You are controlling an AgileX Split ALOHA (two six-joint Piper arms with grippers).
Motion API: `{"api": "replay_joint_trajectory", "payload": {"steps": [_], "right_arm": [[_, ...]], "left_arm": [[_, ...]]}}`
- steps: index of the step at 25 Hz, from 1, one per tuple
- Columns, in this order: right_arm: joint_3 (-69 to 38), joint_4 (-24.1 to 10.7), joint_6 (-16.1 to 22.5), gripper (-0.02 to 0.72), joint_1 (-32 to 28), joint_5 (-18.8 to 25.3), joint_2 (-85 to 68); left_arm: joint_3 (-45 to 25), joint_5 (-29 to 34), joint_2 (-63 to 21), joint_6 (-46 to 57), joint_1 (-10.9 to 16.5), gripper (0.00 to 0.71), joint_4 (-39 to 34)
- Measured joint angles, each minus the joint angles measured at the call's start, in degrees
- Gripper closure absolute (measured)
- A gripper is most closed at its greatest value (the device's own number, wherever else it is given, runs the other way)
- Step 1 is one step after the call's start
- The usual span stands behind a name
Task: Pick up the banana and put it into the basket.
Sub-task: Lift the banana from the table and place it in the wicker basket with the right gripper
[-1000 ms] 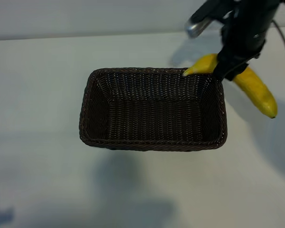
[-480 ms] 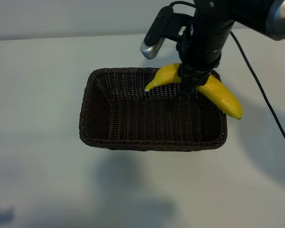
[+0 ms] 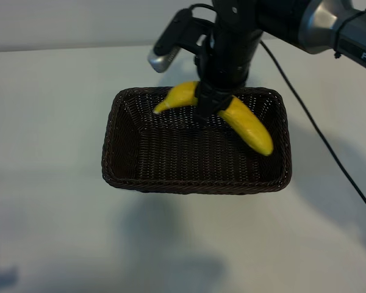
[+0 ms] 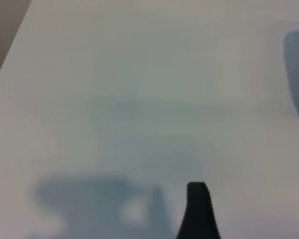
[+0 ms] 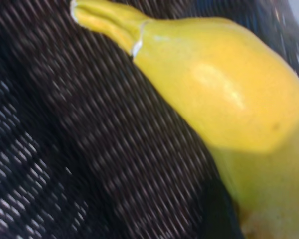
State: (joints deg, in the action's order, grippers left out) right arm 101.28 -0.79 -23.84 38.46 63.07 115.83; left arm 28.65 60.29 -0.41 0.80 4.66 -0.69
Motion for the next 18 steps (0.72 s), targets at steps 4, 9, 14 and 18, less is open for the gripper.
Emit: {"api": "replay_joint_trajectory", "payload": {"steps": [4,9,14,18], "right_arm": [[1.3,1.3,-0.4,0.269,0.6,-0.5,1.5],[1.3,1.3,-0.7,0.269,0.6,-2.0,4.6],[1.4,1.3,-0.9,0.269,0.6,-3.5,7.5],[1.4,1.7,-0.9,0.269,0.6,-3.5,8.0]], "left_arm": [[0.0,0.0,0.0,0.0,0.0,0.148,0.0],[0.0,0.0,0.0,0.0,0.0,0.148,0.0],[0.0,0.0,0.0,0.0,0.0,0.148,0.0],[0.0,0.0,0.0,0.0,0.0,0.148,0.0]]}}
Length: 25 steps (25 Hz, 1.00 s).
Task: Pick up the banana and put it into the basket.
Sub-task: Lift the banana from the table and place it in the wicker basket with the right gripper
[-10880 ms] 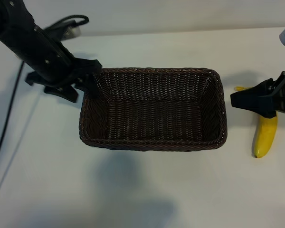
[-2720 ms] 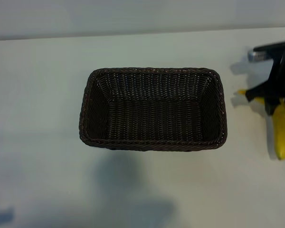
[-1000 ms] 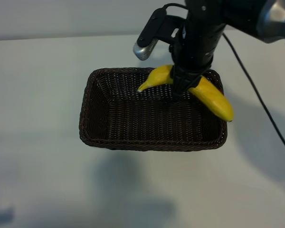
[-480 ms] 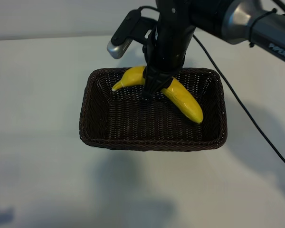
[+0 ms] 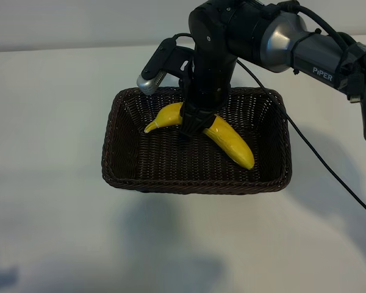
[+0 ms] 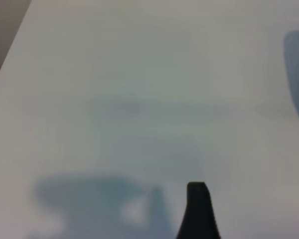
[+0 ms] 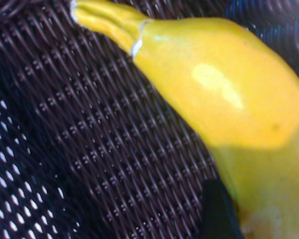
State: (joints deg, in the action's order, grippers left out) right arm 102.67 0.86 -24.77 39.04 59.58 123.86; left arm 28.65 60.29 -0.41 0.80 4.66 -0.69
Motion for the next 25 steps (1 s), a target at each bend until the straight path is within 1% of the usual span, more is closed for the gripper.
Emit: {"api": "replay_joint_trajectory", "payload": {"steps": [3,8,10,13,15,18,20,22,25], "right_arm": [[0.0,0.0,-0.1,0.269,0.0,0.3,0.0],[0.0,-0.1,-1.1,0.265,0.0,2.1,0.0],[0.0,-0.1,-1.1,0.229,0.0,2.9,0.0],[0.0,-0.1,-1.1,0.147,0.0,4.0,-0.3],[0.0,-0.1,-1.1,0.117,0.0,4.6,-0.8],[0.0,-0.3,-1.6,0.116,0.0,5.6,-2.0],[0.4,-1.2,-1.6,0.127,0.0,6.7,-2.8],[1.6,-2.7,-0.9,0.141,0.0,7.8,-3.6],[4.4,-4.8,1.7,0.153,-0.6,9.9,-4.3]], "left_arm": [[0.0,0.0,0.0,0.0,0.0,0.148,0.0],[0.0,0.0,0.0,0.0,0.0,0.148,0.0],[0.0,0.0,0.0,0.0,0.0,0.148,0.0],[0.0,0.0,0.0,0.0,0.0,0.148,0.0],[0.0,0.0,0.0,0.0,0.0,0.148,0.0],[0.0,0.0,0.0,0.0,0.0,0.148,0.0],[0.0,0.0,0.0,0.1,0.0,0.148,0.0],[0.0,0.0,0.0,0.1,0.0,0.148,0.0],[0.0,0.0,0.0,0.1,0.0,0.148,0.0]]}}
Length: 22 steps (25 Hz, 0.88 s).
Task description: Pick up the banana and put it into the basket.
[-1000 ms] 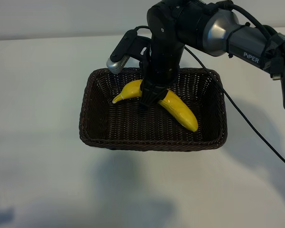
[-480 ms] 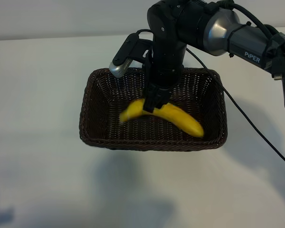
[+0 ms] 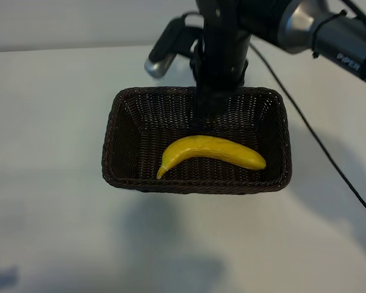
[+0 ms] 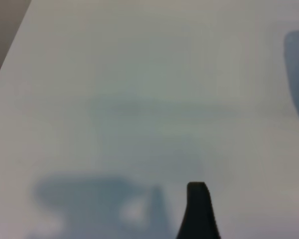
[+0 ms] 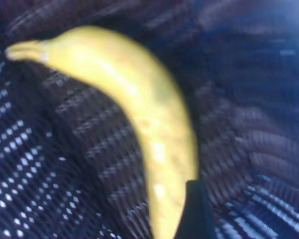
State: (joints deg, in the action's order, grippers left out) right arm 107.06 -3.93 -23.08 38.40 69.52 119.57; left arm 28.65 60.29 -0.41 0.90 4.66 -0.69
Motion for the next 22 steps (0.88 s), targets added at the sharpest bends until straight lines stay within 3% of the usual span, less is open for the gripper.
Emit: {"api": "replay_joint_trajectory", "payload": {"steps": [5,9,15,18,22], "right_arm": [[2.8,-0.6,2.8,0.156,-4.7,1.2,-0.1],[3.0,0.2,6.8,0.156,-12.3,0.5,-0.1],[3.0,3.9,18.1,0.156,-24.9,0.5,-0.1],[3.0,3.9,23.1,0.156,-30.3,0.5,-0.1],[3.0,3.9,23.9,0.156,-35.4,0.5,-0.1]], "left_arm": [[0.0,0.0,0.0,0.0,0.0,0.148,0.0],[0.0,0.0,0.0,0.0,0.0,0.148,0.0],[0.0,0.0,0.0,0.0,0.0,0.148,0.0],[0.0,0.0,0.0,0.0,0.0,0.148,0.0],[0.0,0.0,0.0,0.0,0.0,0.148,0.0]]}}
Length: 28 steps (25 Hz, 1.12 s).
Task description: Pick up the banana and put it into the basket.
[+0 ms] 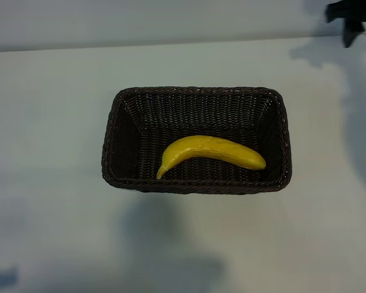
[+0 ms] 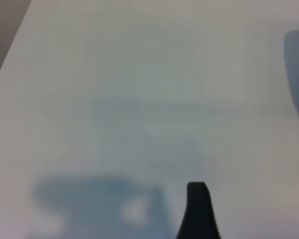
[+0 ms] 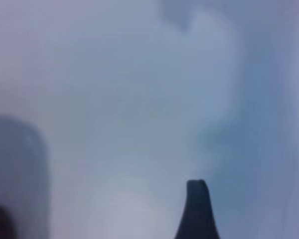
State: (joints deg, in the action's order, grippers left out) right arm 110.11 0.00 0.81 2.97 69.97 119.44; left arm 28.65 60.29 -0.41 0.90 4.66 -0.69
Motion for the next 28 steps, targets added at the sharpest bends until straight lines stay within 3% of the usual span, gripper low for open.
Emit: {"api": "replay_joint_trajectory", "payload": {"steps": [5,10,17,28], "right_arm": [[0.0,0.0,0.1,0.156,-4.7,0.0,0.0],[-2.7,0.0,-2.7,0.156,-5.1,-0.2,-1.8],[-19.3,-5.5,-3.1,0.156,-5.1,-0.2,-11.4],[-47.2,-6.3,-1.2,0.156,-5.1,-0.1,-37.7]], "left_arm": [[0.0,0.0,0.0,0.0,0.0,0.148,0.0],[0.0,0.0,0.0,-0.1,0.0,0.148,0.0],[0.0,0.0,0.0,-0.1,0.0,0.148,0.0],[0.0,0.0,0.0,-0.1,0.0,0.148,0.0]]}}
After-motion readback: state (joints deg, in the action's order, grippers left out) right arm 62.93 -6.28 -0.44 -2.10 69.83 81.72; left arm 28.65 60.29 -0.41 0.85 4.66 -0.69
